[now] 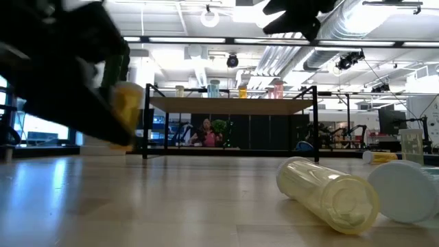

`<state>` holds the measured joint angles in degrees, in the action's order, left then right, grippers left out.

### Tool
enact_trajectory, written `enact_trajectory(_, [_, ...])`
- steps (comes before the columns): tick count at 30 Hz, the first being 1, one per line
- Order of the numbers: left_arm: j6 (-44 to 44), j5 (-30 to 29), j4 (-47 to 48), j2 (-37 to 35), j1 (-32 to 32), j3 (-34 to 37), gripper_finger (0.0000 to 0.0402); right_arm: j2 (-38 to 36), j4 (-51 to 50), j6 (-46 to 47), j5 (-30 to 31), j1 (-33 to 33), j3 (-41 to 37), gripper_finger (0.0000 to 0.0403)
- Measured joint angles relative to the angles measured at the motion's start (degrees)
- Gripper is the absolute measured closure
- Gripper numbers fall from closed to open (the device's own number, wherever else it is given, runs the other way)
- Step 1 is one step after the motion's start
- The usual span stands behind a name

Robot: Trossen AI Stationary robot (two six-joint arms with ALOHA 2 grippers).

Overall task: Pick and place medicine bottles onto shelf by color
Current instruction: Put the bottom orange pill bottle on the shelf aligned with the other orange pill bottle

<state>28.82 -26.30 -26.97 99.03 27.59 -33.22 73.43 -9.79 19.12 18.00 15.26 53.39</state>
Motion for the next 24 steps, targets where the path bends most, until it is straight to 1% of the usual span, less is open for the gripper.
enact_trajectory(2, [-1.98,2.45,-0.37,-0.83,-3.1,-0.01,0.0306,0.6,1.74,-2.41,-1.05,-1.08,0.0,0.0205])
enact_trajectory(6, [-6.05,6.21,-0.49,-1.85,-8.98,-0.01,0.0306,3.31,6.38,-7.64,-5.61,-3.68,0.0,0.0204])
enact_trajectory(13, [-12.39,13.24,-1.33,-1.93,-17.49,-0.04,0.0306,8.97,14.02,-16.61,-11.53,-7.1,0.0,0.0204])
enact_trajectory(19, [-16.98,18.37,-2.0,-1.93,-23.27,-0.04,0.0306,13.67,21.14,-18.11,-15.27,-9.56,0.0,0.0204])
enact_trajectory(22, [-17.42,19.06,-1.67,-1.93,-25.6,-0.37,0.0306,15.08,23.07,-17.8,-18.6,-10.9,0.02,0.0204])
enact_trajectory(24, [-19.39,19.29,-1.39,-1.93,-26.93,-1.2,0.0306,15.72,23.77,-17.12,-20.28,-11.8,0.01,0.0204])
